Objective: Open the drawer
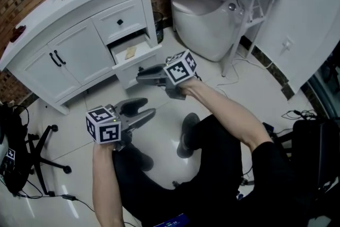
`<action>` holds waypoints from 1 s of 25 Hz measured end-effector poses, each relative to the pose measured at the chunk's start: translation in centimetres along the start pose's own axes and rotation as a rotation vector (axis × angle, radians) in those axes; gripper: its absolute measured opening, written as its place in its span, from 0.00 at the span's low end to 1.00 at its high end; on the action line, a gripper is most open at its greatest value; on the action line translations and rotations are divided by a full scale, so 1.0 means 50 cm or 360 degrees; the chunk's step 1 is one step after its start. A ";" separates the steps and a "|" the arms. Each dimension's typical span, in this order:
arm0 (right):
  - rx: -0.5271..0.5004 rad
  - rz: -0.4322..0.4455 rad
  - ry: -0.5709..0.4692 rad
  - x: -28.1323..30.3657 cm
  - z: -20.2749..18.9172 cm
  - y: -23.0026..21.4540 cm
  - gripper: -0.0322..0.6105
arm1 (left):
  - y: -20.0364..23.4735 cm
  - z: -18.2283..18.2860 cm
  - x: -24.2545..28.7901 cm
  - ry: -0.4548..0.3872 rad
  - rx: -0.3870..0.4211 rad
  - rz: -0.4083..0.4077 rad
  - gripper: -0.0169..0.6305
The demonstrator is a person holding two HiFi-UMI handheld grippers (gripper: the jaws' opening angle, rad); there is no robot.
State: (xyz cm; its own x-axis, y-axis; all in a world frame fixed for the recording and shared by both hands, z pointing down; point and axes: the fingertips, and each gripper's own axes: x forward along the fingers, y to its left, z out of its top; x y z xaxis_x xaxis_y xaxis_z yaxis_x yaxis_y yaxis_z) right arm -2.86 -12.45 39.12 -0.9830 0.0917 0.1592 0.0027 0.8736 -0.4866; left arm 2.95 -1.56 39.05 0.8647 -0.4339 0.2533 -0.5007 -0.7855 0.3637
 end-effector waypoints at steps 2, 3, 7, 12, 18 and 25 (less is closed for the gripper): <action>0.0010 -0.0022 0.0000 -0.011 0.000 -0.012 0.23 | -0.006 -0.013 0.002 0.0034 0.0014 0.0016 0.36; -0.0010 -0.0035 0.0005 -0.013 0.004 -0.013 0.23 | -0.007 -0.012 -0.002 0.0022 0.0008 0.0019 0.36; -0.0018 -0.0038 0.0025 -0.004 0.000 -0.009 0.21 | -0.008 -0.005 -0.021 -0.0057 -0.0038 0.0034 0.36; -0.0007 -0.0045 0.0059 -0.001 -0.014 -0.010 0.19 | -0.011 0.001 -0.033 -0.0117 -0.0082 0.0037 0.36; 0.0018 -0.0051 0.0066 -0.003 -0.020 -0.014 0.17 | -0.016 -0.001 -0.040 -0.0125 -0.0074 0.0040 0.36; -0.0057 -0.0050 0.0083 -0.002 -0.012 -0.003 0.14 | -0.014 -0.002 -0.046 -0.0137 -0.0086 0.0054 0.36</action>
State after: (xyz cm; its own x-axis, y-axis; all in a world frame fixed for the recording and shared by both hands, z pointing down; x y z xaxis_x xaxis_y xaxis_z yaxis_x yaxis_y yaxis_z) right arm -2.63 -12.29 39.69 -0.9718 0.0877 0.2190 -0.0208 0.8928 -0.4499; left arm 1.29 0.04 38.30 0.8464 -0.4978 0.1893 -0.5292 -0.7458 0.4046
